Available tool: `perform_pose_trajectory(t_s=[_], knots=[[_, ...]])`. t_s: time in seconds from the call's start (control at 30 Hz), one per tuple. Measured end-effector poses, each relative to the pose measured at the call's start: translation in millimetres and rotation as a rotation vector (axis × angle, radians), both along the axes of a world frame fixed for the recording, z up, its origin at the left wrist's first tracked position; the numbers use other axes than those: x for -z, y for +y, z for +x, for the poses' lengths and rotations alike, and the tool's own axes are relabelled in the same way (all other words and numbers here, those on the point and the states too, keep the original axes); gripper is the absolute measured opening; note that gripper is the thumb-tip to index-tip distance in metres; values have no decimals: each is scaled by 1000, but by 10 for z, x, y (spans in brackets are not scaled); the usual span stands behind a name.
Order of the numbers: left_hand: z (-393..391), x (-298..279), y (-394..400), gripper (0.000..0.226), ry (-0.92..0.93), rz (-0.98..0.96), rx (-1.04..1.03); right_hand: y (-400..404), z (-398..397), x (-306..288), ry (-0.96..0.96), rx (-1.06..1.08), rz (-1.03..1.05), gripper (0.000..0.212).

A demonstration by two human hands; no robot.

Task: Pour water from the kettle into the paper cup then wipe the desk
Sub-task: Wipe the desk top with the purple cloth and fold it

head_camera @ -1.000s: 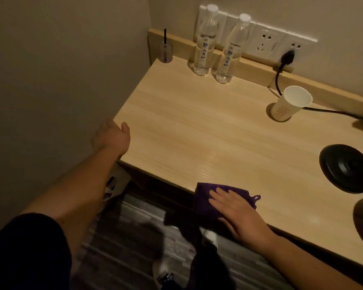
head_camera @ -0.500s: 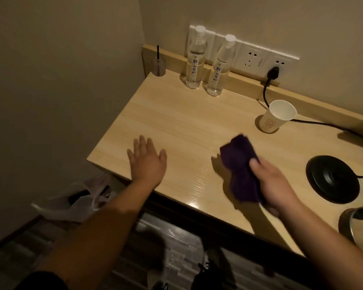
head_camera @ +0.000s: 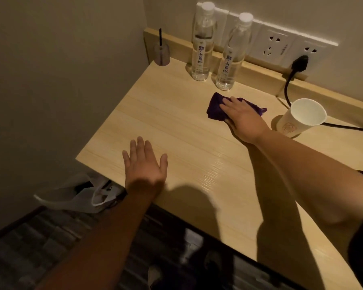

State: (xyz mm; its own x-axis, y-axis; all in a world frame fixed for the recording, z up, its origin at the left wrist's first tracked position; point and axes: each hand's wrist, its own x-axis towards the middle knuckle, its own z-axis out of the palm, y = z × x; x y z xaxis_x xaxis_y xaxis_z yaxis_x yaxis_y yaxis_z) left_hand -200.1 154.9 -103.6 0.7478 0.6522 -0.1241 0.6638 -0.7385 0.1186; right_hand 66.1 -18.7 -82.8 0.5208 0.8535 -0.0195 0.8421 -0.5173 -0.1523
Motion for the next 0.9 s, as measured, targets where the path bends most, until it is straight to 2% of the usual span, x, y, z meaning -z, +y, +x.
perform_pose_trajectory(t_s=[0.27,0.6,0.77,0.83,0.9], knots=[[-23,-20,-17,74,-13,14,8,-461,-418,-3,94,14,24,47],[-67,-38,-29,77,-12,-18,41,-1574,-2285,-36,193,164,96,46],[-71,-37,-24,78,-20,-23,48,-1845,-2929,-2,225,239,111,48],[-71,-33,-23,79,-21,-23,50,-1873,-3107,-61,289,296,151,46],[-72,-38,-20,81,-16,-20,45,-1869,-3240,-238,443,426,260,40]])
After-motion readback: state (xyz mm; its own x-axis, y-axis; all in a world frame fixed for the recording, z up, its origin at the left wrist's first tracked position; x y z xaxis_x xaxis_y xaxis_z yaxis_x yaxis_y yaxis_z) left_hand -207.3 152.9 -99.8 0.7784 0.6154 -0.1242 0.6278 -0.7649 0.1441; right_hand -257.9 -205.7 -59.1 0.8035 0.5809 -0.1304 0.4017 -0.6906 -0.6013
